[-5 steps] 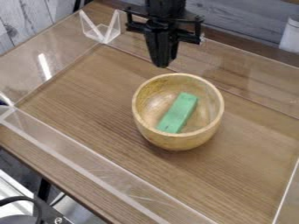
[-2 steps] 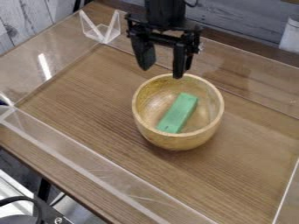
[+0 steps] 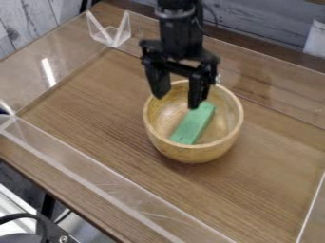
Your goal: Remove the green block from inside the brown bowl and put it on the table
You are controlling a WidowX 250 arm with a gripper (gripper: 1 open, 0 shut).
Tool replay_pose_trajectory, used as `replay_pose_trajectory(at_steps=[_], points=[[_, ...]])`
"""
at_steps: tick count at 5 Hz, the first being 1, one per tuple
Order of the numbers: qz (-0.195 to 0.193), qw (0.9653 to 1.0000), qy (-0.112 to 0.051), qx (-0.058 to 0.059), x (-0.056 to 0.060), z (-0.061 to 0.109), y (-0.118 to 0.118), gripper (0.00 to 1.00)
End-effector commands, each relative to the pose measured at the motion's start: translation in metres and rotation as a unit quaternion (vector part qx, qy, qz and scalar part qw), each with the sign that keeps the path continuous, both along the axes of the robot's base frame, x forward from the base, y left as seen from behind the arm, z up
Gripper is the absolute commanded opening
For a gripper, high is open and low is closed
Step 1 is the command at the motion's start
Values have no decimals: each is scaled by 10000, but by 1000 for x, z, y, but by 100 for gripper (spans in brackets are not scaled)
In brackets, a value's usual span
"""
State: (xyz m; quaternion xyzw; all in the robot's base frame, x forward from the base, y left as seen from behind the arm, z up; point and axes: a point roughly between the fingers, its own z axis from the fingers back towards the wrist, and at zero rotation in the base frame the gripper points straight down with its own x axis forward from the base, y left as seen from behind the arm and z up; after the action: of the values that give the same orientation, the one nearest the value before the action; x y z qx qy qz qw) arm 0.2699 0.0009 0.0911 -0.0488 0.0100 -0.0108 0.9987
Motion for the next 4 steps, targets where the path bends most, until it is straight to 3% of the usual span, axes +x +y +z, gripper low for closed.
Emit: replay_pose_trajectory(at_steps=[1,3,4], points=[[-89,9998,-176,91,5,-7,-3,100],[-152,9995,-141,222,6,-35,-9,100],[-151,9994,-103,278,8,-46,-9,0]])
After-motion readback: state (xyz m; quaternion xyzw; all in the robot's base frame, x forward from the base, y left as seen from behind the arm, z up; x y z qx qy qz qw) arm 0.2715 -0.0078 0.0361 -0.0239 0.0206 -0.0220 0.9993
